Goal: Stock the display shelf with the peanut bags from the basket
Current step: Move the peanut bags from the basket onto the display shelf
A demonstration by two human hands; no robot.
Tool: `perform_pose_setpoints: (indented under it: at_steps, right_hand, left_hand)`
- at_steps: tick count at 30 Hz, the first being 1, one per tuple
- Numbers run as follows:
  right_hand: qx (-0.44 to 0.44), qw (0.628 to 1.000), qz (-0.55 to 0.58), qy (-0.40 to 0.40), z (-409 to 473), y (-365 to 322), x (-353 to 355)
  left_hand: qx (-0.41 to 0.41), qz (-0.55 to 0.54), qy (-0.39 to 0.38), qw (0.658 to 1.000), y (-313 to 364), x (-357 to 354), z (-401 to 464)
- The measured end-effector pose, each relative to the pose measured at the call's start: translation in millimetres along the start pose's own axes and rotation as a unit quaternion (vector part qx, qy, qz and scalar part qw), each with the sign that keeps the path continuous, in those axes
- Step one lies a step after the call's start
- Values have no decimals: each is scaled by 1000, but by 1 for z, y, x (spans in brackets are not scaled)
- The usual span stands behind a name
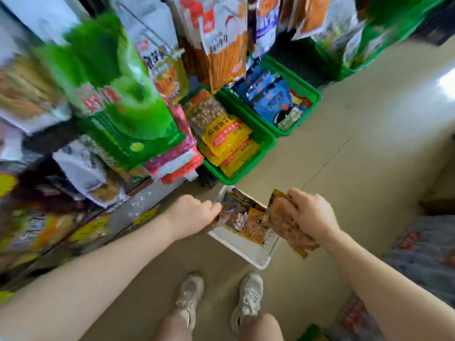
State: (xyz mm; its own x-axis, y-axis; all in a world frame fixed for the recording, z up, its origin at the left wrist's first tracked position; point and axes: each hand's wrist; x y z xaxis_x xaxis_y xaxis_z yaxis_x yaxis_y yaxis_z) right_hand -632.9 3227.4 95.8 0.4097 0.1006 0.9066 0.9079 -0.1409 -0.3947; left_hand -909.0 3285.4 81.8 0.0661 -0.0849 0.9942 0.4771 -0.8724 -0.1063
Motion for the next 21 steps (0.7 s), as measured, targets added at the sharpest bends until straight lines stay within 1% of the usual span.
perform_pose_setpoints:
  at_steps: [2, 4, 7, 9, 12, 16, 19, 21]
  right_hand:
    - [44, 999, 29, 13, 3, -34, 56]
    - [109, 993, 41, 21, 10, -69, 103]
    - [210, 975, 54, 56, 23, -126, 160]
    - [276, 955, 67, 85, 28, -161, 185]
    - [340, 931, 74, 107, 30, -211, 210]
    - [422, 890, 86, 148, 32, -284, 240]
    - [478, 860, 86, 156, 31, -344, 256]
    - [508, 839, 75, 179, 25, -386, 264]
  left_hand:
    - [23, 7, 8, 1000, -10, 64, -15]
    - [56, 28, 35, 997, -21, 126, -32]
    - [134, 56, 85, 986, -31, 202, -58]
    - [192, 92, 126, 969, -32, 237, -77]
    - [264, 122, 177, 940, -31, 274, -109]
    - [322, 158, 234, 904, -40, 326, -153]
    - [373, 210, 264, 864, -56, 368, -190]
    - [380, 248, 277, 847, -70, 395, -218]
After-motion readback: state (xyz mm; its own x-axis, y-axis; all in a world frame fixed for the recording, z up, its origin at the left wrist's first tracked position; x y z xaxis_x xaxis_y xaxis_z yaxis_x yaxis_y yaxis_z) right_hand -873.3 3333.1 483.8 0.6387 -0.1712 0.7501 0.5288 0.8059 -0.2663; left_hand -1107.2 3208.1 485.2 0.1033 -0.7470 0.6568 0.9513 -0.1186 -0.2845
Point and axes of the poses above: each hand's wrist, its own z-axis towards the middle knuckle, its own x-axis out of the back of the hand, y = z × x, and after that the axes turned 6 degrees about y, right-handed
